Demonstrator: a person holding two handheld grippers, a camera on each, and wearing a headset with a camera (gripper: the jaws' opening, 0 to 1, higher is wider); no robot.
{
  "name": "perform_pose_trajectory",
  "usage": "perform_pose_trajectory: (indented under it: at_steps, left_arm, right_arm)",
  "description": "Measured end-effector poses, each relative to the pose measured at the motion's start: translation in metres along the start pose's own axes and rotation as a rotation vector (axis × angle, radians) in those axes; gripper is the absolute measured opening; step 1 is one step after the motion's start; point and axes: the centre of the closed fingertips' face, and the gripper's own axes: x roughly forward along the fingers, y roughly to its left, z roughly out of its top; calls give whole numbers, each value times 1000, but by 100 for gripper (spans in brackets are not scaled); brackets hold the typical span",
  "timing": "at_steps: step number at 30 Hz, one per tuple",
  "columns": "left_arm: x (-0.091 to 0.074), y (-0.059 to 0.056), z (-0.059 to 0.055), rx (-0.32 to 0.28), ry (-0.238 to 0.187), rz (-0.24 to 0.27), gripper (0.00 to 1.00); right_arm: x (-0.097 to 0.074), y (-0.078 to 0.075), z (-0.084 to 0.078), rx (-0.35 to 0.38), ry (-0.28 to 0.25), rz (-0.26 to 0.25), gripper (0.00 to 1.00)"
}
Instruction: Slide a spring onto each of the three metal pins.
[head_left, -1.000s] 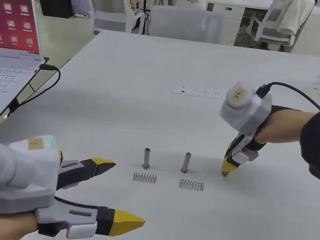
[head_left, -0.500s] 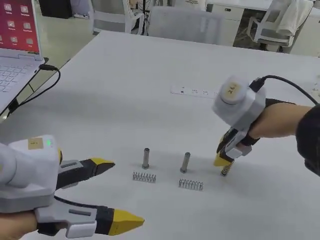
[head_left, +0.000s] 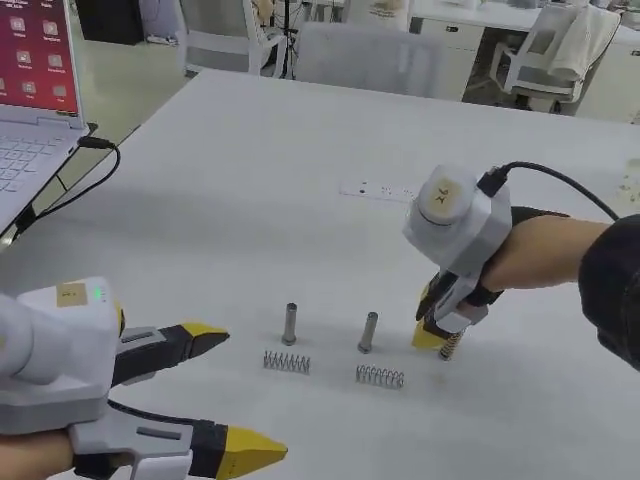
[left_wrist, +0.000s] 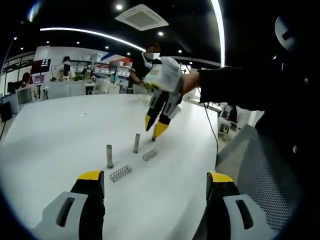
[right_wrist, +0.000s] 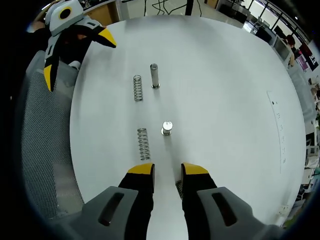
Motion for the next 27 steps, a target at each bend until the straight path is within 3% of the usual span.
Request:
perform_pose_trajectory:
  at_steps: [10, 27]
  left_arm:
    - [-1, -1, 1, 4, -2, -2, 80]
    - [-1, -1, 0, 0, -3, -2, 79]
  right_arm:
    - [12, 24, 7, -43, 10, 38, 17]
    - [36, 38, 5, -53, 23, 77, 13]
